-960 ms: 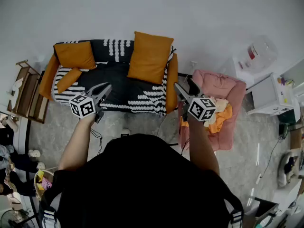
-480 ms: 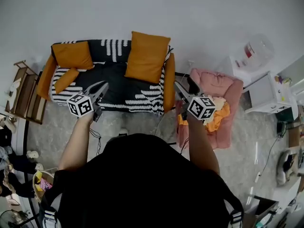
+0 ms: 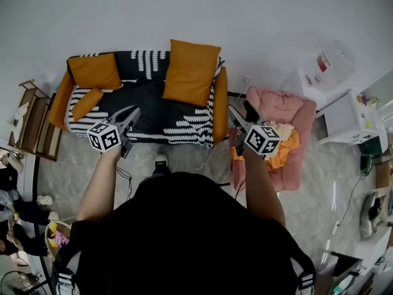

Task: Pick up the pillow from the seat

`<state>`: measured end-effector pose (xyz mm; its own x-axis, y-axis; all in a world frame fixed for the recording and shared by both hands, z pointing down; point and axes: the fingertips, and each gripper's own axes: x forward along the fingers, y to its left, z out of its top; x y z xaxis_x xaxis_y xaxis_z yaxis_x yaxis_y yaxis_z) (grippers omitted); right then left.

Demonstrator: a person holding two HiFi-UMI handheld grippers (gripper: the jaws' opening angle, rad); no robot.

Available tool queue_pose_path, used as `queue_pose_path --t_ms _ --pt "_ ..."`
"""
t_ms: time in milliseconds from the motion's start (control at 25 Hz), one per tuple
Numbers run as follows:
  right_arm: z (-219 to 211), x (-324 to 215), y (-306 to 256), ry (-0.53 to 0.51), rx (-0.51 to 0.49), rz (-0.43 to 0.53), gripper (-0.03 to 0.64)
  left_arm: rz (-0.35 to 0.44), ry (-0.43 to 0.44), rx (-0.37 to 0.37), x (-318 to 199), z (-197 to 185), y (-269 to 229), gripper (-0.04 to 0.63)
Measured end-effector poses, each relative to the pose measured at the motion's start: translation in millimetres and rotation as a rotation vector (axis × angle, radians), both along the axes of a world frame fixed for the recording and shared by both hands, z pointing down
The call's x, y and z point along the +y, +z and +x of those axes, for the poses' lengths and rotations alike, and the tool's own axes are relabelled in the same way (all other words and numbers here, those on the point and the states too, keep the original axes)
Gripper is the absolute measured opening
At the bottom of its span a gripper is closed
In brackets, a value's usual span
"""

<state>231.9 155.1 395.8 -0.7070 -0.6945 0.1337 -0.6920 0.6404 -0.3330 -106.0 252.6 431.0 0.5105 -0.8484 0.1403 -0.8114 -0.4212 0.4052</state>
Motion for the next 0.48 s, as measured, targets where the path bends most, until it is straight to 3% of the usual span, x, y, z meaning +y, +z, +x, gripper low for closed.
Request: queue_pose_path --t_ms 480 --pt "-9.1 -27.6 13.1 0.029 0.019 -0.026 0.367 -0.014 0.022 -0.013 -32.0 -13.0 10.6 0.057"
